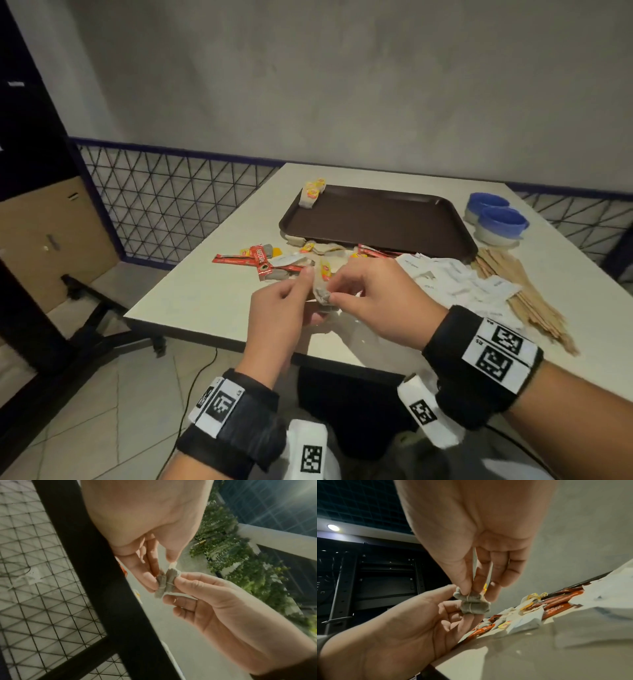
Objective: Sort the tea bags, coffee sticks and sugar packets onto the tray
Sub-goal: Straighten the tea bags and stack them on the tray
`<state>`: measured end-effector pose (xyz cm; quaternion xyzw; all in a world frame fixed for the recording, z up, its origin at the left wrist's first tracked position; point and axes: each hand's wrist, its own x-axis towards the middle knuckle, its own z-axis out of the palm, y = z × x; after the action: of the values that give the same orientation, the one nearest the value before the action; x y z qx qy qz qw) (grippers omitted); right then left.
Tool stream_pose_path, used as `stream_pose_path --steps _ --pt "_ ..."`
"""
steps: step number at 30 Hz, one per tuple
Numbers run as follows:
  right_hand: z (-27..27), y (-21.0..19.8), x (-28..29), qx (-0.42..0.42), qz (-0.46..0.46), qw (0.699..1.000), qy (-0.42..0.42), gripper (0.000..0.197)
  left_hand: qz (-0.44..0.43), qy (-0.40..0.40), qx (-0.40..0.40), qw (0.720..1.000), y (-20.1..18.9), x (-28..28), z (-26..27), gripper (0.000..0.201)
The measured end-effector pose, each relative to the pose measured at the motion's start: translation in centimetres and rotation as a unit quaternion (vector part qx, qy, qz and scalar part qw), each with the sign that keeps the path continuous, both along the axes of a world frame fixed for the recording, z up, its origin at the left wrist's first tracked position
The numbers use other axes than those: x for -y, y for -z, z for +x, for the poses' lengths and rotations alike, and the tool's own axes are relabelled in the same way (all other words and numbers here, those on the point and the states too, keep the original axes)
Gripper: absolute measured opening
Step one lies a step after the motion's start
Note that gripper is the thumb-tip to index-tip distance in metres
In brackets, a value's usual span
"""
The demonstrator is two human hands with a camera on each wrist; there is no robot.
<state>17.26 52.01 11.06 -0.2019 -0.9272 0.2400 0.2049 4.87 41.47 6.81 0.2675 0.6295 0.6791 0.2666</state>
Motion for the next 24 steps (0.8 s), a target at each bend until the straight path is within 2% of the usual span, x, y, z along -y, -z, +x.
stream_pose_path --steps 2,6,8,9,10,12,14,15,19,24 --pt "0.4 0.2 0.1 0.008 0.015 1.0 -0.008 0.006 0.002 0.01 -0.018 1.0 -0.1 0.2 0.3 0.041" --pt "1.0 0.5 0.7 0.004 0.028 0.999 -0.018 0.007 -0.003 0.014 -0.077 0.997 -0.1 0.4 0.8 0.034" --pt "1.5 0.7 0.8 -0.041 -0.028 0.999 0.011 0.004 0.011 0.012 -0.07 0.997 0.1 0.4 0.7 0.037" --pt "1.9 0.9 0.8 -0.08 -0.096 0.991 0.038 0.006 0.024 0.017 -0.051 0.998 0.0 0.4 0.7 0.034" --pt "2.3 1.2 1.0 -0.121 -0.182 0.974 0.064 0.008 0.035 0.027 -0.029 0.999 0.0 0.5 0.7 0.03" --pt "2.8 2.1 1.5 -0.17 -0.348 0.916 0.107 0.01 0.039 0.062 -0.003 0.997 0.0 0.6 0.7 0.024" --pt "3.0 3.2 2.0 -0.188 -0.44 0.869 0.129 0.014 0.012 0.091 -0.027 0.995 0.1 0.7 0.7 0.022" --pt "3.0 3.7 2.1 -0.193 -0.453 0.86 0.13 0.016 -0.003 0.103 -0.044 0.994 0.2 0.7 0.7 0.021" --pt "2.8 4.4 2.1 -0.208 -0.416 0.878 0.116 0.019 -0.029 0.132 -0.094 0.986 0.3 0.8 0.6 0.014" --pt "3.0 4.6 1.5 -0.21 -0.401 0.886 0.095 0.018 -0.033 0.126 -0.088 0.988 0.5 0.6 0.7 0.016"
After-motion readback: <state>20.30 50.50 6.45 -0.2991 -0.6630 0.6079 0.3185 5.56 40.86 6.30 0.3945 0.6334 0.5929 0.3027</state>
